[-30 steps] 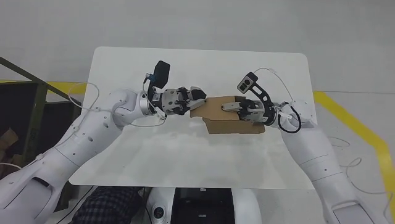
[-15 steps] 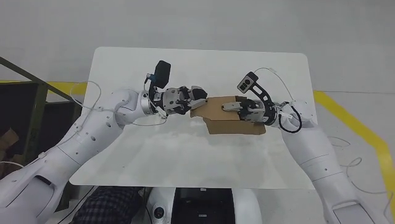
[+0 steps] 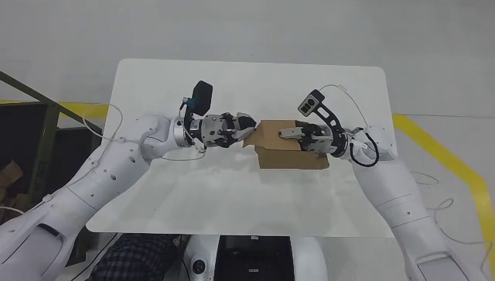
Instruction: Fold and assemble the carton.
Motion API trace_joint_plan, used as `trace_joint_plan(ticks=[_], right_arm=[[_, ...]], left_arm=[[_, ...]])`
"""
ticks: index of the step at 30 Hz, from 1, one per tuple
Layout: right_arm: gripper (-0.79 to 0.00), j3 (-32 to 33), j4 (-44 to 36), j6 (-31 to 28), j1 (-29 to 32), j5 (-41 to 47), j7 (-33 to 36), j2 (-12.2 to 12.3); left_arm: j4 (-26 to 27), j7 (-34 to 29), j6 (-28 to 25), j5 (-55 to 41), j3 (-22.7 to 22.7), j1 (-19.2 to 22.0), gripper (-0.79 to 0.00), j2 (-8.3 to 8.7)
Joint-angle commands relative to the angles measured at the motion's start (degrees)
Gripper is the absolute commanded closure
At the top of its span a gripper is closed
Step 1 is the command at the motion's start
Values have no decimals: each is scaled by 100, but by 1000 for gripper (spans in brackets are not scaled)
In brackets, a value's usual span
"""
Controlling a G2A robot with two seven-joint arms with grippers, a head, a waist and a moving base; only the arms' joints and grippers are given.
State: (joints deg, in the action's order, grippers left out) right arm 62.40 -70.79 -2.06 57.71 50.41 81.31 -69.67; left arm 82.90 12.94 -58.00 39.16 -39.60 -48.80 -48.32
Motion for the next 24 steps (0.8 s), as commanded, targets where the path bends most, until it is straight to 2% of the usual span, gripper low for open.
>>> trace_joint_plan(ticks=[1, 6, 16, 24], right_arm=[[0, -4, 6, 1, -9, -21, -17, -1], [0, -15, 25, -15, -23, -79, -72, -4], [0, -59, 80, -105, -50, -283, -293, -15], [0, -36, 58, -119, -33, -329, -359, -10]], left_arm=[[5, -5, 0, 1, 11, 17, -191, -2], [42, 22, 0, 166, -30, 30, -215, 19], [214, 41, 0, 697, -243, -106, -191, 69], [244, 34, 0, 797, -451, -236, -200, 80]])
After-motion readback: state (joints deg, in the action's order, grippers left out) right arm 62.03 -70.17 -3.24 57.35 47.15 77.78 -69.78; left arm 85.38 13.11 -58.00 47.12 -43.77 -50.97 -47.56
